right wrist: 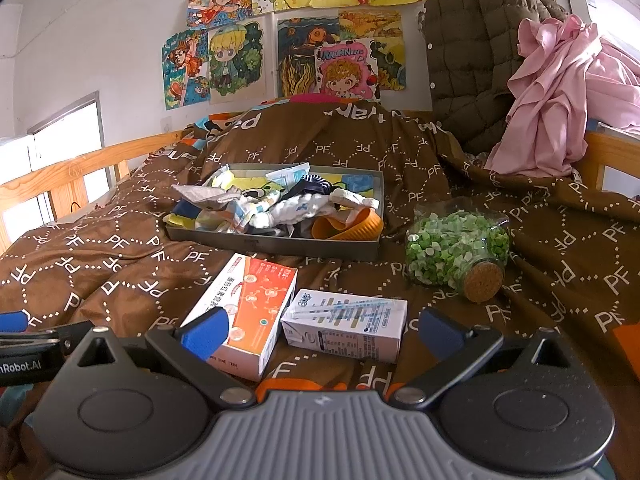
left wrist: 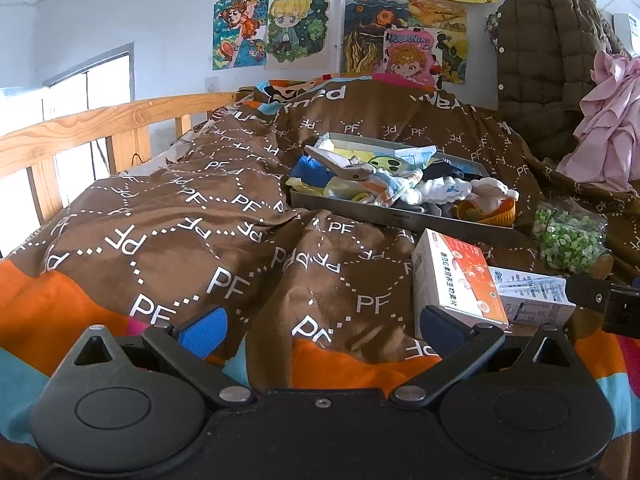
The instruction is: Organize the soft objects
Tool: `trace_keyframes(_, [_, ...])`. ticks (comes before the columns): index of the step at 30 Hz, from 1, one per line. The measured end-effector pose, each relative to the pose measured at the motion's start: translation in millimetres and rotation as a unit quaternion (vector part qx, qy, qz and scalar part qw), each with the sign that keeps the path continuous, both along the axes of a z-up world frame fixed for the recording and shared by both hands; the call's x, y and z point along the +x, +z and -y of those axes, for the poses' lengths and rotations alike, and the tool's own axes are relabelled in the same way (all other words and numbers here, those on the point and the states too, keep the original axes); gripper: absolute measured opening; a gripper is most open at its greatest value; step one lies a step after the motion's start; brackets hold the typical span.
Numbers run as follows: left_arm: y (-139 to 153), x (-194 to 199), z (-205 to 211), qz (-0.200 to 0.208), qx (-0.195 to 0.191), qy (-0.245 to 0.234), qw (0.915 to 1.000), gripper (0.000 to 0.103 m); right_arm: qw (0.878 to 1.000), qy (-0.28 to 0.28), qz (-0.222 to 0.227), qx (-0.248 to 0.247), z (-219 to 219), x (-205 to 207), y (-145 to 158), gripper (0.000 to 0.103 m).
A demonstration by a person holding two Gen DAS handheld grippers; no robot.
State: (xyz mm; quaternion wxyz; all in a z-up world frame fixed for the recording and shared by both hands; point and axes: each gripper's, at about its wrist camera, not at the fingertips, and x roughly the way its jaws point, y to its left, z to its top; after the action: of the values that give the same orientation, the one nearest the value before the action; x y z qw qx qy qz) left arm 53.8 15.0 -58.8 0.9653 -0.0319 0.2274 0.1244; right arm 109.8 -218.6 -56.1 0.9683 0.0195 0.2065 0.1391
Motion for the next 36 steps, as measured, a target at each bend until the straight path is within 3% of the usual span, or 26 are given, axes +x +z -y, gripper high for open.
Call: trace_keyframes(36, [-2.4,6.6,-5.3,-0.039,-0.013,-0.001,0.9992,0.102,1.000,0.007,-0.014,-0.008,-0.5,2.7,-0.3,0.103])
